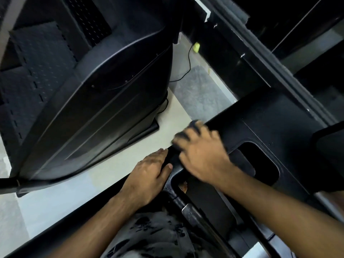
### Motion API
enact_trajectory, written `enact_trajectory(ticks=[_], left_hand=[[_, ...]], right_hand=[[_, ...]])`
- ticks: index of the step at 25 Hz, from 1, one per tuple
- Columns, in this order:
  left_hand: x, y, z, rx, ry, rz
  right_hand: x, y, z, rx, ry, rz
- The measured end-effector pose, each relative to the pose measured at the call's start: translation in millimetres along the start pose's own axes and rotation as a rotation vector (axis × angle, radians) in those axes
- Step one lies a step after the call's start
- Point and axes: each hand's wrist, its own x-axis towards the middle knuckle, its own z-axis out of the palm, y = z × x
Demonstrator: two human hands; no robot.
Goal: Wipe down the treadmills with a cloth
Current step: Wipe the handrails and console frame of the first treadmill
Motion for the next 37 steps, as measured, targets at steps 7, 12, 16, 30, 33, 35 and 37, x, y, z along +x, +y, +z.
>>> enact_trajectory(ticks=[7,12,16,30,33,35,37], left_hand=[[10,-10,2,-0.01,0.007,0.052],[24,-4,0,-0.023,0.025,0.114],[33,6,4,-0.041,0.008,0.13],[56,23,13,-0.039,0.014,0.128],[63,25,12,-0.039,0.015,0.134],[65,26,14,-0.028,0.01,0.15],[65,31,15,-0.033,0.001,0.154]], right_hand=[[-23,-16,6,0.003,0.115,0.266],[-31,29,8,0.094,0.167,0.644],[-54,19,22,-0.055,0.147,0.134],[-6,41,11,-0.075,0.127,0.21],[31,96,-1,0.027,0.085,0.403],[46,103,0,0.016,-0.005,0.527],[33,72,19,-0.043,0.043,0.189]])
